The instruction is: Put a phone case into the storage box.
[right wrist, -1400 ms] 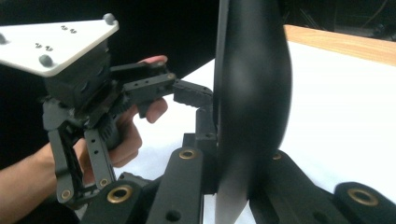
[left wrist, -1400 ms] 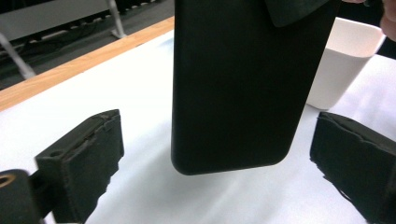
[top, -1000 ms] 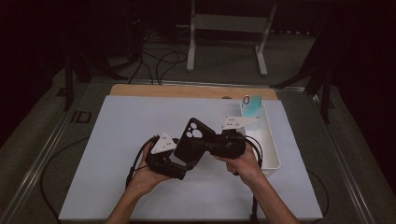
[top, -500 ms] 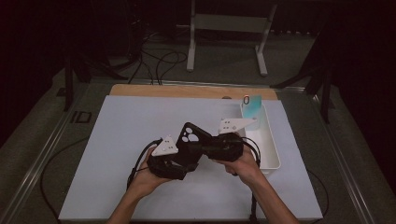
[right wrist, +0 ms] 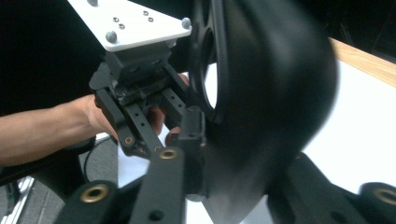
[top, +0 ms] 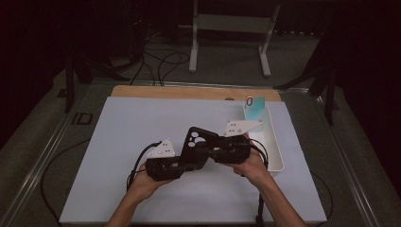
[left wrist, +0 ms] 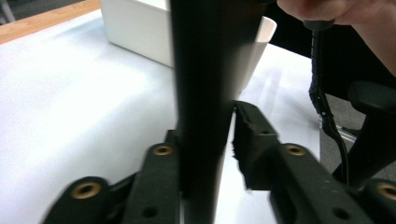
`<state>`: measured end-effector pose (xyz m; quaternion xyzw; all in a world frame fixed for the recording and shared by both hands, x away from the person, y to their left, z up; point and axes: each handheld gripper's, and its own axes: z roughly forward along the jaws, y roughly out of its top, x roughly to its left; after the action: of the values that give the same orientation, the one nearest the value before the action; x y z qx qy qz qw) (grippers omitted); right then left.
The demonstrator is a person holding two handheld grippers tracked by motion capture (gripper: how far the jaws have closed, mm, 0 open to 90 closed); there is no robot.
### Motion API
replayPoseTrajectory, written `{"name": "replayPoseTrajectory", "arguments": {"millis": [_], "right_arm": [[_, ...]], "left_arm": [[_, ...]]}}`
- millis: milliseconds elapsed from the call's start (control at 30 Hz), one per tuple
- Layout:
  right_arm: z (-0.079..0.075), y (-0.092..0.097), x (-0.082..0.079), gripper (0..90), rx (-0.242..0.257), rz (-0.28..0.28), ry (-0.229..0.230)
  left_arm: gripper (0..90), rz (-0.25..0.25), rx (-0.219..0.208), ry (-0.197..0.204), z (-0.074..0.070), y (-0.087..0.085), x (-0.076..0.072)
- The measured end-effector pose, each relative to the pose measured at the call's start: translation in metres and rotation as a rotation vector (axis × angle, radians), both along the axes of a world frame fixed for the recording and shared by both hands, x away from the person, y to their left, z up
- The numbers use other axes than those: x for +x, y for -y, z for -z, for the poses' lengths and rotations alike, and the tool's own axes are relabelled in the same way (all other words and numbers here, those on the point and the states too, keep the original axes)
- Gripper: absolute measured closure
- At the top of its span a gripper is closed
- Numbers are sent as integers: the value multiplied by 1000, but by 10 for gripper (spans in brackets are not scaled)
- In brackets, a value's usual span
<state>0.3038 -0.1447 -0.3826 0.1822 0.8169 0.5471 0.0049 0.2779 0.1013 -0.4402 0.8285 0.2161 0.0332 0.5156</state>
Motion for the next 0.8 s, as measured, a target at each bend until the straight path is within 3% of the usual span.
{"name": "replayPoseTrajectory", "arguments": {"millis": [67, 333, 600, 800], "right_arm": [[0, -1, 0, 629, -3, 6, 7], [0, -8, -1, 416, -15, 61, 28], [1, -11, -2, 319, -31, 93, 38], [0, -7, -2, 227, -36, 138, 39]], "left_arm": [[843, 7, -8, 1, 0, 1, 0], [857, -13, -5, 24, 0, 4, -1], [862, -30, 2, 45, -1, 3, -3], [862, -89, -8, 52, -3, -4, -1]]}}
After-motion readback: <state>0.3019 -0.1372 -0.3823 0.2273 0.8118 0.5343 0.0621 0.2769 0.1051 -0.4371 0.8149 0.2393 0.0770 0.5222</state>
